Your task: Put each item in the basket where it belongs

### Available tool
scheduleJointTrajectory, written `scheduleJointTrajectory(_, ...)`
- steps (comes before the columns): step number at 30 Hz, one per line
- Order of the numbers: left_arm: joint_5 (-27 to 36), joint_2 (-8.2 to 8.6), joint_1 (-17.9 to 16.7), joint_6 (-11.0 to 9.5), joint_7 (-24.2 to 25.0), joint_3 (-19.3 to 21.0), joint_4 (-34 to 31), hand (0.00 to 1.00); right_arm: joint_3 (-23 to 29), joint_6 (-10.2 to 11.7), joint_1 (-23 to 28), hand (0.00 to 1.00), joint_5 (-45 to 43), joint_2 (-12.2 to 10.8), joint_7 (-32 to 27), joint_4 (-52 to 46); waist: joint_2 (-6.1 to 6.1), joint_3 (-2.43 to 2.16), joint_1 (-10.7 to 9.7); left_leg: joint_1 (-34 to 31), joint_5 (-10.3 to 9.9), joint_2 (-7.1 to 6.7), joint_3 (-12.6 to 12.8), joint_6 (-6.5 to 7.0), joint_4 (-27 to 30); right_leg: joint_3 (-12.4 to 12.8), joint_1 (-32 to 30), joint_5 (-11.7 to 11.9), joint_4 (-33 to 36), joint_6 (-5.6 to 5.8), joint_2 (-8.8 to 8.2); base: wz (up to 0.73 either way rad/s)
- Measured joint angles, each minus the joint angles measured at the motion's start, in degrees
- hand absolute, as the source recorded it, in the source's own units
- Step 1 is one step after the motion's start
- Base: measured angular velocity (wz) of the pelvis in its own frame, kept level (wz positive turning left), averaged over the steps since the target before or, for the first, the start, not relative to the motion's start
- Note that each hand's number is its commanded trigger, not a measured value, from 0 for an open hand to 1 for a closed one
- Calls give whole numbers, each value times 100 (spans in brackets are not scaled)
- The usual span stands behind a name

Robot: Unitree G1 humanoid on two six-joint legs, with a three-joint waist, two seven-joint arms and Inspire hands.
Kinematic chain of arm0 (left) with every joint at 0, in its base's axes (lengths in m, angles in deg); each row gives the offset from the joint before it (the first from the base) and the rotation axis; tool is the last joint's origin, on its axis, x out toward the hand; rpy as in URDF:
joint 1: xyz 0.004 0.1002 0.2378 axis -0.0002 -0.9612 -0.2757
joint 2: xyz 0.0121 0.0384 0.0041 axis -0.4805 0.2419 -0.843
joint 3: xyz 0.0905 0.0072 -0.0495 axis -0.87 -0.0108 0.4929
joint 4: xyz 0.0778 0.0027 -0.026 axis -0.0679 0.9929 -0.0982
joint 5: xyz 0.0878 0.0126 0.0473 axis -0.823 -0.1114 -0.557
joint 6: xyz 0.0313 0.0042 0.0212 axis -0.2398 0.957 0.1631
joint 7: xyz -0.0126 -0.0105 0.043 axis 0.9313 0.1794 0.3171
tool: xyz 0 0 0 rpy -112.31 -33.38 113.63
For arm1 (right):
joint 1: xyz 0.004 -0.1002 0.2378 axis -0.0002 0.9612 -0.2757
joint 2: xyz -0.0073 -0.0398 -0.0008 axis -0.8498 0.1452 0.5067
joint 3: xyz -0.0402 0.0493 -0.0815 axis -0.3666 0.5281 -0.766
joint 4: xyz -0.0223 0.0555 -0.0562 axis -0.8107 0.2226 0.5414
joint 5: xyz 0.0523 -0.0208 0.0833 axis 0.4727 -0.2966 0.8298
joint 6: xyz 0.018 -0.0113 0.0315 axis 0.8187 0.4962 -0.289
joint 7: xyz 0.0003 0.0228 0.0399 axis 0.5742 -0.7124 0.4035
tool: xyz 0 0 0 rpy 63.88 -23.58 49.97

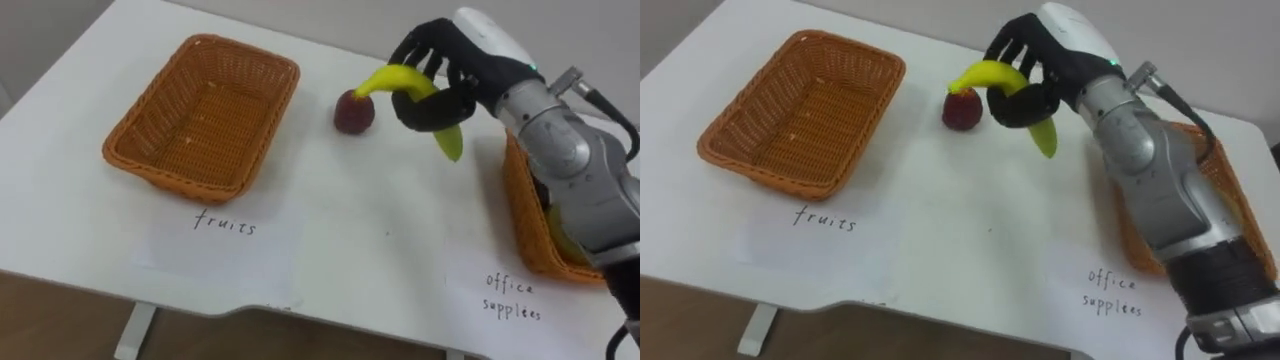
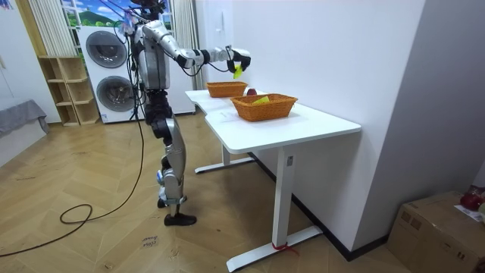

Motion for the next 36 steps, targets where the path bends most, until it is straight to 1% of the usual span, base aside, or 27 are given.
scheduleJointTrajectory(3,1,13,-77,0,1,38,-1,0,88,-5,0,100,-1,0,1,-248,-9,-9,-27,70,0,-9,0,-1,-3,0,78,-6,-13,7,-1,0)
scheduleJointTrajectory(4,9,34,-75,0,0,100,-3,0,119,-5,-1,100,14,0,1,-353,-35,-31,-26,74,3,-21,0,-1,-3,1,95,-7,-44,6,-1,0)
scheduleJointTrajectory(7,8,122,-84,5,-61,142,-13,0,229,-14,-3,100,180,0,-4,-508,-60,-48,14,99,27,-50,-1,14,-24,5,112,-9,-58,5,-1,0)
scheduleJointTrajectory(8,8,165,-83,5,-101,212,-25,0,234,-30,-3,100,228,0,-5,-519,-89,-69,30,104,37,-58,-6,20,-35,4,114,-9,-60,5,-7,0)
scheduleJointTrajectory(9,8,181,-86,5,-115,225,-45,0,234,-84,-3,100,287,-1,-5,-522,-116,-79,53,121,37,-61,-12,21,-35,1,128,-9,-59,5,-12,0)
scheduleJointTrajectory(10,2,184,-87,5,-117,225,-56,0,234,-111,-3,100,313,-1,-5,-527,-128,-78,63,146,37,-62,-15,21,-38,-1,143,-8,-59,5,-13,0)
scheduleJointTrajectory(12,-1,192,-97,6,-133,233,-60,0,233,-142,-3,100,342,-16,-5,-531,-137,-49,117,255,38,-63,-26,23,-86,-3,245,-15,-60,16,-15,0)
scheduleJointTrajectory(15,5,213,-79,8,-217,238,-66,0,233,-198,-27,100,354,-16,-5,-534,-150,-43,199,367,33,-67,-28,27,-125,-2,335,-25,-58,32,-35,0)
scheduleJointTrajectory(18,7,231,-64,9,-236,235,-66,0,232,-208,-34,100,433,-20,-4,-539,-149,-41,266,386,33,-77,-26,30,-134,-5,348,-28,-55,37,-58,0)
scheduleJointTrajectory(19,5,230,-68,11,-239,234,-66,0,230,-209,-34,100,459,-26,-4,-540,-147,-32,322,389,31,-81,-24,33,-134,-10,350,-28,-55,37,-59,0)
scheduleJointTrajectory(21,4,230,-79,18,-261,233,-65,0,226,-213,-35,100,456,-56,-4,-540,-148,-4,367,388,31,-87,-42,35,-133,-7,356,-33,-55,45,-58,2)
scheduleJointTrajectory(23,0,232,-135,53,-326,212,-65,0,225,-223,-61,100,442,-267,-3,-539,-151,42,365,386,29,-87,-49,37,-132,-6,361,-37,-55,51,-55,3)
scheduleJointTrajectory(24,-9,231,-153,76,-329,211,-65,0,190,-220,-74,100,402,-319,-3,-536,-154,72,376,366,27,-88,-61,39,-126,-12,353,-38,-59,53,-55,4)
scheduleJointTrajectory(26,-66,226,-170,103,-325,212,-65,0,141,-219,-74,100,334,-367,1,-490,-163,92,463,328,25,-90,-65,41,-121,-15,319,-40,-65,55,-56,2)
scheduleJointTrajectory(27,-95,227,-174,110,-322,212,-63,0,107,-246,-73,100,324,-392,13,-455,-162,96,522,321,24,-91,-66,42,-125,-22,309,-41,-67,57,-54,0)
scheduleJointTrajectory(28,-115,227,-175,115,-322,213,-63,0,87,-256,-74,100,320,-413,28,-455,-162,96,530,317,24,-90,-67,43,-126,-28,306,-42,-68,59,-54,4)
scheduleJointTrajectory(30,-268,230,-174,128,-320,215,-63,0,16,-253,-74,100,305,-524,55,-459,-163,95,629,282,23,-90,-85,44,-124,-93,281,-43,-70,61,-39,5)
scheduleJointTrajectory(32,-340,240,-175,128,-314,212,-62,0,-42,-253,-73,100,306,-563,57,-456,-162,95,673,273,24,-92,-108,46,-107,-164,274,-43,-71,61,-44,7)
scheduleJointTrajectory(34,-340,235,-207,131,-311,212,-62,0,-52,-246,-74,100,323,-643,59,-456,-162,95,680,265,24,-94,-156,47,-108,-183,283,-43,-70,61,-44,12)
scheduleJointTrajectory(36,-339,233,-226,137,-298,207,-65,0,-64,-219,-74,100,336,-667,58,-412,-159,96,763,279,18,-91,-159,56,-123,-183,294,-45,-73,64,-41,3)
